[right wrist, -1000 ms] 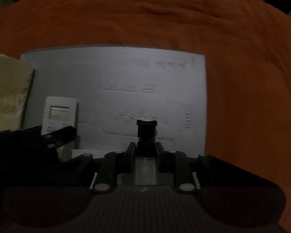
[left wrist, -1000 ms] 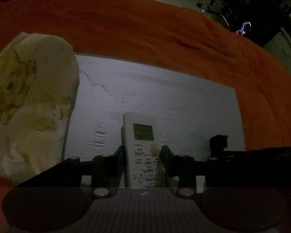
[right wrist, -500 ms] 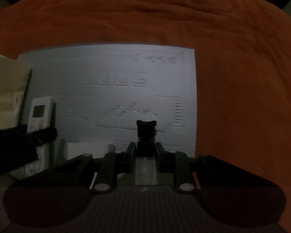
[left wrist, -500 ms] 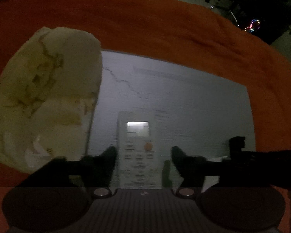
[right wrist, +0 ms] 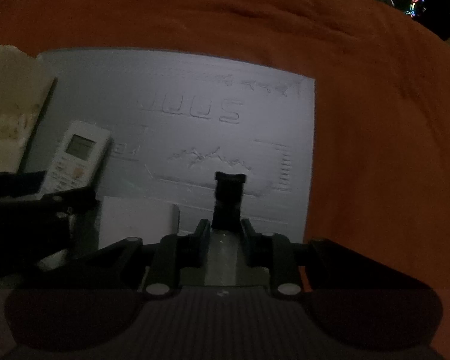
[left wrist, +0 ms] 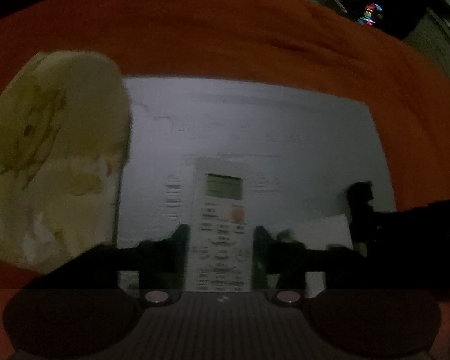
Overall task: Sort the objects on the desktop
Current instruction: 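Lift and carry the vial with the right tool while the left tool carries the remote to the box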
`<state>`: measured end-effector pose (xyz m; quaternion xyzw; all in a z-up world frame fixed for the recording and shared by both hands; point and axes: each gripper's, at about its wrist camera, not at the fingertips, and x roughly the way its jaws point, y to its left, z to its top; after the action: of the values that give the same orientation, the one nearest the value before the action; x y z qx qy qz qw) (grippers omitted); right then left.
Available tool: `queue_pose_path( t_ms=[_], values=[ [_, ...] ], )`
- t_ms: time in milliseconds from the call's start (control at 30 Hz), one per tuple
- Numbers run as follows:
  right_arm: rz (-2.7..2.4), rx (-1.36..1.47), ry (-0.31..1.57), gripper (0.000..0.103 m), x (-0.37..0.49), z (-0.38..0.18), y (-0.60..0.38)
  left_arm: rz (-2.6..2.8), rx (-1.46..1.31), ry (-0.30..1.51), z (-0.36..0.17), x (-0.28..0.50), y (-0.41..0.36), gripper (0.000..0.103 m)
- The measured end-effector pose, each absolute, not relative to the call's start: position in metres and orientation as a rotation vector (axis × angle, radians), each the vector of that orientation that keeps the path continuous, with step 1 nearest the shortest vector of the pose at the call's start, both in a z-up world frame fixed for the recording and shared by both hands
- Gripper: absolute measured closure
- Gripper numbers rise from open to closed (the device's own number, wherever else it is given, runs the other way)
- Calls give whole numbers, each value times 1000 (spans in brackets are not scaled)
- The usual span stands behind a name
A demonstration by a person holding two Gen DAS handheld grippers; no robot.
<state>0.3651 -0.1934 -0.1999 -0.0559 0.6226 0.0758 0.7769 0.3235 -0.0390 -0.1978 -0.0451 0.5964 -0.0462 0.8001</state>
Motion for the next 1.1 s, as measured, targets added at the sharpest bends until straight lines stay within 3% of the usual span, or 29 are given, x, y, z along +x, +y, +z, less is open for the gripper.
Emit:
queue_pose_path(
  t_ms=[467, 500, 600, 900, 967, 1033, 1100],
  values=[
    [131, -93, 1238, 80, 349, -154, -198, -134, -167, 1232, -161, 313, -27, 66],
    [131, -86, 1231, 80, 347, -150, -199, -137, -166, 1229, -159, 312, -27, 67],
    [136, -89, 1212, 80, 341, -141, -198, -145, -163, 1220, -153, 309, -26, 88],
    [142, -104, 1232, 80, 334, -150, -199, -148, -159, 1234, -152, 307, -28, 87],
    [143, -99, 1245, 80, 336, -153, -201, -134, -195, 1255, -157, 310, -24, 79],
    [149, -98, 1253, 80, 342, -152, -201, -99, -208, 1259, -161, 312, -22, 38],
    [151, -101, 1254, 80, 343, -153, -201, -64, -205, 1250, -164, 314, -20, 27]
  ],
)
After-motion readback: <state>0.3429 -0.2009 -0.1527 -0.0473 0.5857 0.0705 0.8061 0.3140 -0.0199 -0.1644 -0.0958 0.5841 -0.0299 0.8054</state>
